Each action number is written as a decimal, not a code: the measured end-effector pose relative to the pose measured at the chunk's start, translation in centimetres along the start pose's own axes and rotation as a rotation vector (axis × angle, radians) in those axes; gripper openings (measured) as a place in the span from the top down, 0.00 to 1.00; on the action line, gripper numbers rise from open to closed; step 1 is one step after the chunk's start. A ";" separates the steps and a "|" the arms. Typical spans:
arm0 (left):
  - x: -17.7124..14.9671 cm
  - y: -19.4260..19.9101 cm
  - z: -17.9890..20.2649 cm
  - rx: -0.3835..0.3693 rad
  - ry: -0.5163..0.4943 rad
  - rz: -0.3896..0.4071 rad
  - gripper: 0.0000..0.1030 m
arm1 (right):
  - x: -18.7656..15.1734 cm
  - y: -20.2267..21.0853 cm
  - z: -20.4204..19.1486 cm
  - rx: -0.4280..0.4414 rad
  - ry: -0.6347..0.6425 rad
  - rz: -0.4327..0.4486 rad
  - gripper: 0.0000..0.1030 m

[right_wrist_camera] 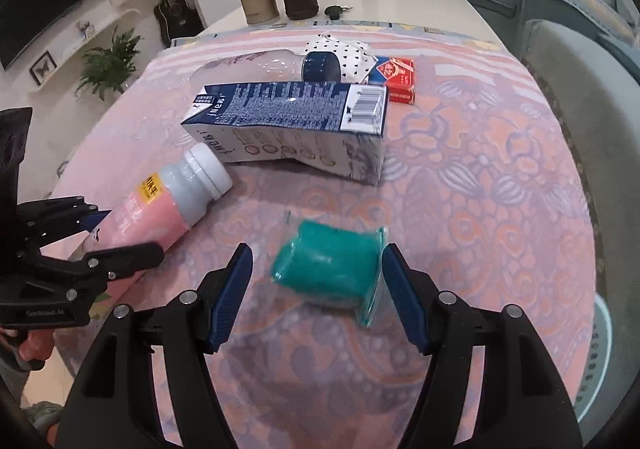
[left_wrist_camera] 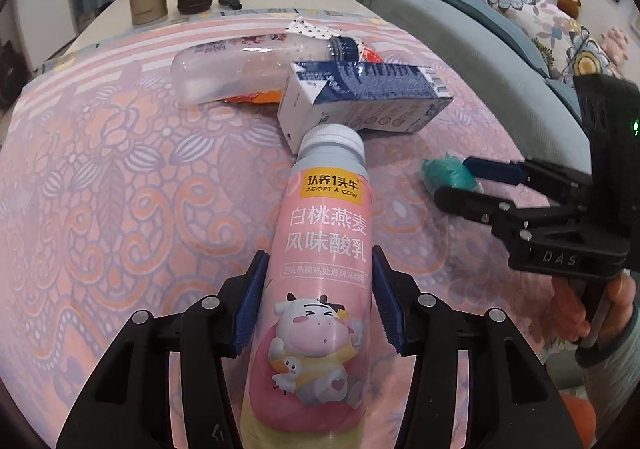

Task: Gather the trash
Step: 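Grasp the pink yogurt bottle with the left tool while the right tool grasps the teal packet, then carry both items to the wastebasket and open both tools to drop them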

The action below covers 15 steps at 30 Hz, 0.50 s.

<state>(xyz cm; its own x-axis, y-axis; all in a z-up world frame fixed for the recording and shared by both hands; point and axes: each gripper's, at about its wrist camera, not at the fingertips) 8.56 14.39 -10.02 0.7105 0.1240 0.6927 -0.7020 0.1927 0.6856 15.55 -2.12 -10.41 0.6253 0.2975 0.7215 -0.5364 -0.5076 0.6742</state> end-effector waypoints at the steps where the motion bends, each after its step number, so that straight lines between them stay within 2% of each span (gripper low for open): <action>1: 0.0 0.1 0.1 -0.001 0.002 0.002 0.53 | -0.3 0.0 0.2 -0.014 -0.011 -0.006 0.35; 7: -0.1 0.5 0.3 -0.021 0.021 0.016 0.54 | -0.8 -0.3 1.1 -0.008 -0.094 -0.003 0.35; 9: -0.3 0.7 0.5 -0.024 0.016 0.019 0.54 | -0.7 -0.4 1.6 0.002 -0.132 0.007 0.41; 10: -0.3 0.8 0.6 -0.025 0.014 0.021 0.54 | -0.7 -0.3 1.9 0.003 -0.151 0.009 0.52; 11: -0.3 1.0 0.7 -0.028 0.011 0.024 0.54 | -0.7 -0.2 2.1 0.002 -0.159 0.008 0.59; 15: -0.1 1.0 1.1 -0.044 0.008 0.031 0.55 | -1.0 1.1 2.7 -0.004 -0.184 0.047 0.65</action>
<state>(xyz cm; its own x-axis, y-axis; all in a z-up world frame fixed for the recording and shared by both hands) 7.68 13.49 -9.18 0.6887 0.1380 0.7118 -0.7212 0.2312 0.6530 15.87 -5.10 -10.84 0.6927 0.1203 0.7111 -0.5693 -0.5142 0.6415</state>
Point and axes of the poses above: each gripper's, at about its wrist camera, not at the fingertips, and y roughly against the way its jaws point, z to its right, x to its top, and after that the axes turned 14 degrees about z, right-handed
